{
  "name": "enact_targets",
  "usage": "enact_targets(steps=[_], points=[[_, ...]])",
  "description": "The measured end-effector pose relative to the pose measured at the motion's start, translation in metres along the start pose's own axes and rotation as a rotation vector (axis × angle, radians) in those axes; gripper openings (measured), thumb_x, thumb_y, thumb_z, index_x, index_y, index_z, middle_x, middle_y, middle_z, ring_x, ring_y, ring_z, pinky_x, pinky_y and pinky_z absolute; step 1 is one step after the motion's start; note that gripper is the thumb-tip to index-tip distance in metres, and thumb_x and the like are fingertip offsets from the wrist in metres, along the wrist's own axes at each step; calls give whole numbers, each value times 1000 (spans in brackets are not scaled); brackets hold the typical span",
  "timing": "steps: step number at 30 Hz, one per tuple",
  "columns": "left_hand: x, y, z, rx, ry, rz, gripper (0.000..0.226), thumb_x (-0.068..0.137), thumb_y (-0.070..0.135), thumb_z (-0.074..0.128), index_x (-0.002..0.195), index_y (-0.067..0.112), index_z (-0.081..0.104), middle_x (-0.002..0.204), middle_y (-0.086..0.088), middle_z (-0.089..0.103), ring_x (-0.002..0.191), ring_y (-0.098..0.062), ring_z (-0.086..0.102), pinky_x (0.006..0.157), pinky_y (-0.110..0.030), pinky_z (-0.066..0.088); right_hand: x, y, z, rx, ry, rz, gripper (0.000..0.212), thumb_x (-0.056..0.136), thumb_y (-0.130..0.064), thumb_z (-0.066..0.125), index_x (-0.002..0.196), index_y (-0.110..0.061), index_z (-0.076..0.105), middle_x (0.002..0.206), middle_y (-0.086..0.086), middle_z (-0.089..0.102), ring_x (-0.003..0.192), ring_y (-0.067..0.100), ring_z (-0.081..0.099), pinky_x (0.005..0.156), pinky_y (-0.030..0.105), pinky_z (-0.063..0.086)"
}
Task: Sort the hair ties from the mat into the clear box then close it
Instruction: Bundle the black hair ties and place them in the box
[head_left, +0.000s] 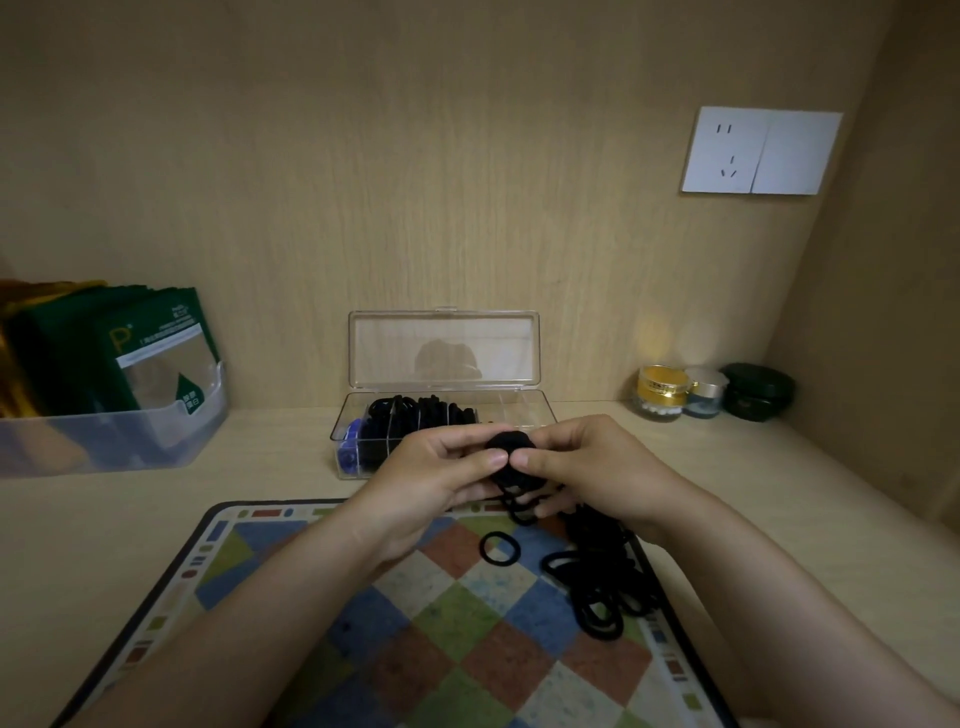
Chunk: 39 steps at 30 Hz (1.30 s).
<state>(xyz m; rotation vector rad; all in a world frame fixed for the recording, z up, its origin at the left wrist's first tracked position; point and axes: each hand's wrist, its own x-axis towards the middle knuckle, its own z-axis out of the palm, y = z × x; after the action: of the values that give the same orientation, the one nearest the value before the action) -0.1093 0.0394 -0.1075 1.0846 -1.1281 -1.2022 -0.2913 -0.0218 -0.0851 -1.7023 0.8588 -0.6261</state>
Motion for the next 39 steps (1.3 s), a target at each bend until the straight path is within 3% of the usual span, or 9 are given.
enact_targets(steps=[5, 10, 14, 17, 20, 23, 29, 34, 39], points=[[1, 1, 0, 260, 122, 78, 21, 86, 12, 74, 107, 17, 74, 95, -4, 78, 90, -15, 75, 77, -25, 60, -1, -2, 0, 46, 30, 4, 18, 89, -12, 71, 105, -5, 76, 96, 17, 77, 79, 22, 74, 69, 31, 63], [6, 21, -9, 414, 92, 117, 16, 89, 26, 72, 103, 34, 76, 93, 17, 76, 87, 5, 69, 71, -11, 50, 8, -21, -1, 31, 74, 40, 13, 90, -15, 70, 100, -11, 78, 87, 10, 77, 71, 21, 73, 58, 28, 60], [27, 40, -24, 625, 265, 222, 18, 97, 34, 58, 109, 33, 72, 101, 24, 67, 94, 7, 59, 74, -8, 38, 39, -38, -3, -158, 303, 17, 14, 89, -23, 73, 90, -10, 77, 82, 10, 75, 62, 15, 65, 46, 22, 45], [45, 40, -36, 817, 374, 272, 24, 100, 27, 52, 117, 30, 69, 113, 16, 64, 98, 0, 54, 74, -10, 37, 70, -42, 0, -267, 393, 28, 18, 88, -26, 75, 83, -8, 75, 75, 10, 72, 56, 14, 58, 40, 17, 38], [60, 32, -46, 930, 324, 258, 29, 101, 22, 49, 123, 29, 66, 124, 9, 63, 109, -6, 56, 89, -21, 43, 96, -37, 8, -438, 358, 78, 24, 84, -29, 77, 81, -5, 77, 62, 5, 69, 49, 13, 56, 49, 24, 44], [65, 20, -52, 1031, 276, 267, 37, 98, 19, 44, 129, 30, 60, 129, 6, 59, 123, -14, 50, 103, -33, 43, 113, -30, 10, -674, 354, 130, 27, 81, -38, 76, 76, -12, 78, 69, 5, 73, 63, 17, 64, 64, 34, 53], [66, 6, -53, 1245, 178, 271, 42, 99, 30, 40, 139, 33, 49, 142, 7, 50, 133, -17, 36, 106, -36, 29, 122, -30, 16, -990, 330, 205, 24, 79, -49, 71, 85, -26, 77, 77, -3, 70, 73, 14, 66, 59, 24, 45], [65, 4, -52, 1307, 112, 269, 48, 97, 42, 39, 145, 37, 40, 144, 4, 44, 136, -17, 30, 111, -37, 24, 132, -28, 27, -1262, 263, 252, 17, 87, -31, 60, 95, -16, 64, 87, 0, 64, 77, 20, 61, 65, 27, 46], [63, 4, -51, 1379, 64, 260, 49, 97, 53, 36, 145, 42, 40, 142, 4, 40, 137, -16, 26, 113, -37, 20, 133, -32, 12, -1267, -32, 219, 24, 91, -29, 52, 100, -17, 71, 95, 5, 68, 88, 22, 63, 77, 32, 51]])
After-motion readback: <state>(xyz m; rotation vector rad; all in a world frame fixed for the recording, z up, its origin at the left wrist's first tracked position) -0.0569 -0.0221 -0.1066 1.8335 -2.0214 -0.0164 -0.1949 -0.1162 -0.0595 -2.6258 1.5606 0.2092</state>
